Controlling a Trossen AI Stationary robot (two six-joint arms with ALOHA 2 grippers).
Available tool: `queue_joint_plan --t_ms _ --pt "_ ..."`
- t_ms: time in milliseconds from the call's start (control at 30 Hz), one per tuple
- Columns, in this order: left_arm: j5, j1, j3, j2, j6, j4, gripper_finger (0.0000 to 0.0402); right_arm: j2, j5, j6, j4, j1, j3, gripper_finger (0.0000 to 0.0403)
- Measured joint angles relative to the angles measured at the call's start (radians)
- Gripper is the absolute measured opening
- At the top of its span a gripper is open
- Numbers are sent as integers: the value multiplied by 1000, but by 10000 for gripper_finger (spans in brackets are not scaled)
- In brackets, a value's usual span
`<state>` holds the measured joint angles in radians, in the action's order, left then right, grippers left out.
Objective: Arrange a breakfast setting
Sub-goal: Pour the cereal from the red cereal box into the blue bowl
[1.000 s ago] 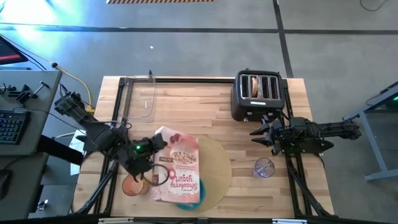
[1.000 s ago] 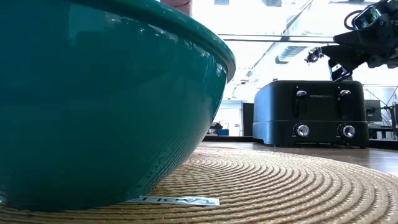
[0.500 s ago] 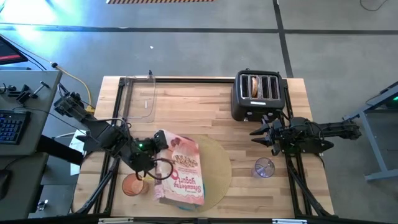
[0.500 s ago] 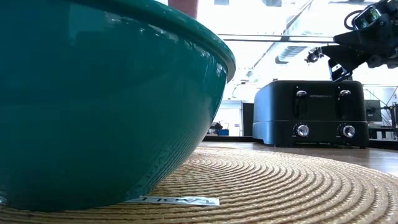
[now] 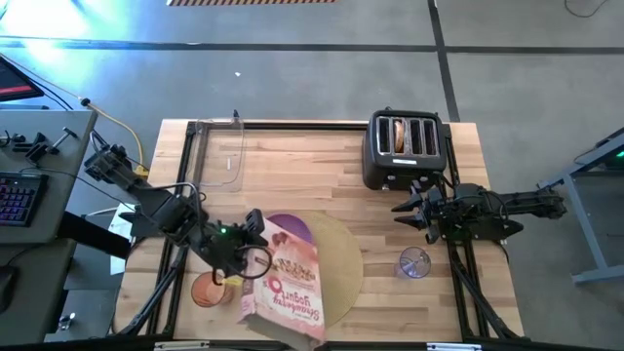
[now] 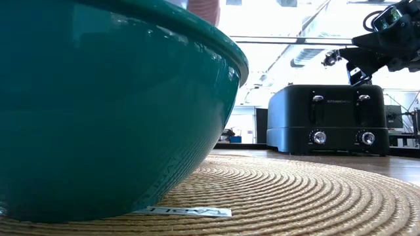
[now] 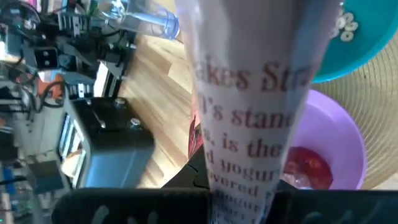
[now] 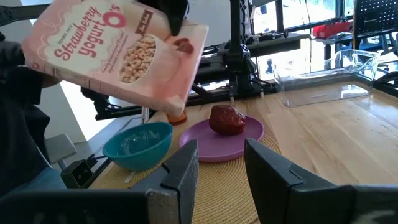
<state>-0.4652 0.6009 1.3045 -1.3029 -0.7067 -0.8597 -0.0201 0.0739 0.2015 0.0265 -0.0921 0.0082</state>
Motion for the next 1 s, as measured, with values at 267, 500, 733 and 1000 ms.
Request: queue_joint_plan --t_ms 267,500,733,1000 --pt "40 -8 0 0 24 -22 0 0 0 0 0 0 0 114" --pt "-8 -9 0 0 -4 -18 0 0 0 0 0 0 0 114" --pt "-8 -9 0 0 -8 -11 0 0 0 0 0 0 0 114" --pt "-6 -36 0 0 -28 -10 0 0 0 0 0 0 0 114"
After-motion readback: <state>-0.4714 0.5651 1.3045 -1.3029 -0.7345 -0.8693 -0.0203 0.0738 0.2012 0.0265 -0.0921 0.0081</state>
